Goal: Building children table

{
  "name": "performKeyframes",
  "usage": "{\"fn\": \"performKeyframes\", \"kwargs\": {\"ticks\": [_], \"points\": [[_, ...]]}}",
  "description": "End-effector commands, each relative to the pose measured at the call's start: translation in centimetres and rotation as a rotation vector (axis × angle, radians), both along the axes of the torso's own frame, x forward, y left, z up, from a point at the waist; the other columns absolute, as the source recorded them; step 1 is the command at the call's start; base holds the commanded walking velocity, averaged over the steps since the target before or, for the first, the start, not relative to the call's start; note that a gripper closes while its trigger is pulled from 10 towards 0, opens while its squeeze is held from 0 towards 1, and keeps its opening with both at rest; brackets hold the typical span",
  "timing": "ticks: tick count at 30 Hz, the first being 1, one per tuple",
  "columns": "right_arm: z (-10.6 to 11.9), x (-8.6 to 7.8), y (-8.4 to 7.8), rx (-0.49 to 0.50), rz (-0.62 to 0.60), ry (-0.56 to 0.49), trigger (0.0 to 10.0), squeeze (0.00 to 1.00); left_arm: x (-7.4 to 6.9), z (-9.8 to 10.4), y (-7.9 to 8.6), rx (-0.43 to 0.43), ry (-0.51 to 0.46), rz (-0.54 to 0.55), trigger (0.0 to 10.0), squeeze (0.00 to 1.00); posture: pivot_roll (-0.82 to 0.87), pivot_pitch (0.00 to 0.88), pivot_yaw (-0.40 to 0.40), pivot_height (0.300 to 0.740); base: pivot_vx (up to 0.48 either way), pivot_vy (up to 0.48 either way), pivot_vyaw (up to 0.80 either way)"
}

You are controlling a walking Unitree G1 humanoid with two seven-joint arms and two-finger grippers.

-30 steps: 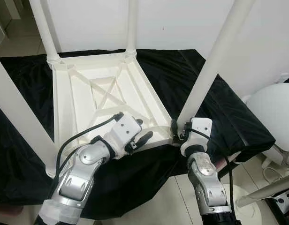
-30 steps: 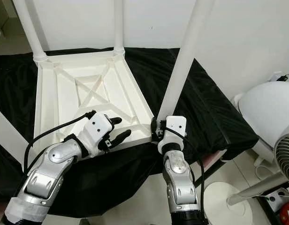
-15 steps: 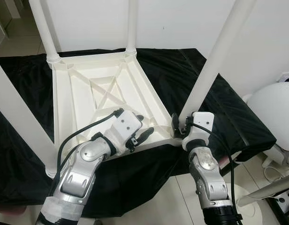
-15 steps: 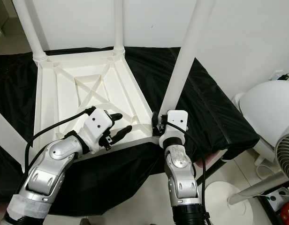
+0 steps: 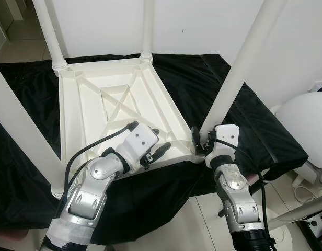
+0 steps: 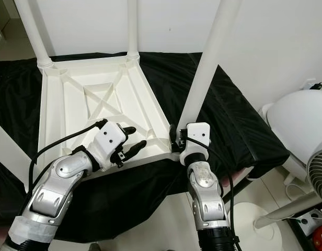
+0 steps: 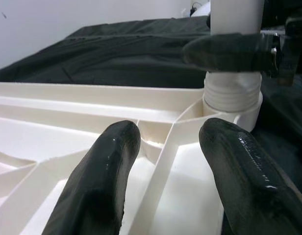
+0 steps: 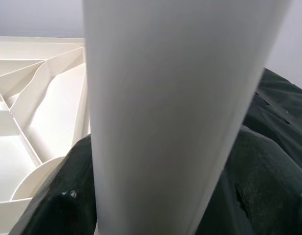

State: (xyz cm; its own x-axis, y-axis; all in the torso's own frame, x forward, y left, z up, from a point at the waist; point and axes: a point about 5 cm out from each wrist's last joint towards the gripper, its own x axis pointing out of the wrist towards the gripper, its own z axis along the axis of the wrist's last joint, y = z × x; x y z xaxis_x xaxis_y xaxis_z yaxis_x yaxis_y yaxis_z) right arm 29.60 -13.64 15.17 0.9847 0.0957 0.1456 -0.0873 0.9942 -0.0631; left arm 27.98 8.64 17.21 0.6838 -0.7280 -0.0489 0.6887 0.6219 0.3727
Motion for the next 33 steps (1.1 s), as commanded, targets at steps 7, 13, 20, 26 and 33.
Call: {"fn": "performKeyframes", "kwargs": {"ticks": [7,13,20,26,33], "points": [[0.1,0.6,-0.6,-0.059,0.171,0.017,10.0,0.0,0.1,-0.2,-0.3,0.011,-0.017,0.015,10.0,0.0,0.05,0.059,-0.036,0.74,0.0,0.0,0.0],[-0.2,0.3,-1.1,-0.167,0.337,0.041,10.0,0.0,0.1,-0.6,0.1,0.048,-0.014,-0.016,10.0,0.0,0.04,0.051,-0.02,0.74,0.0,0.0,0.0],[-0.3,0.2,-2.0,-0.214,0.459,0.063,10.0,0.0,0.3,-0.4,-0.2,0.057,-0.014,-0.067,10.0,0.0,0.04,0.032,0.006,0.74,0.0,0.0,0.0],[-0.3,0.9,-3.0,-0.264,0.516,0.076,10.0,0.0,0.0,-0.6,-0.8,0.078,0.002,-0.153,10.0,0.0,0.03,0.018,0.019,0.74,0.0,0.0,0.0],[-0.5,1.4,-3.2,-0.291,0.55,0.082,10.0,0.0,-0.4,-1.2,-1.0,0.097,0.019,-0.176,10.0,0.0,0.03,0.01,0.022,0.74,0.0,0.0,0.0]]}}
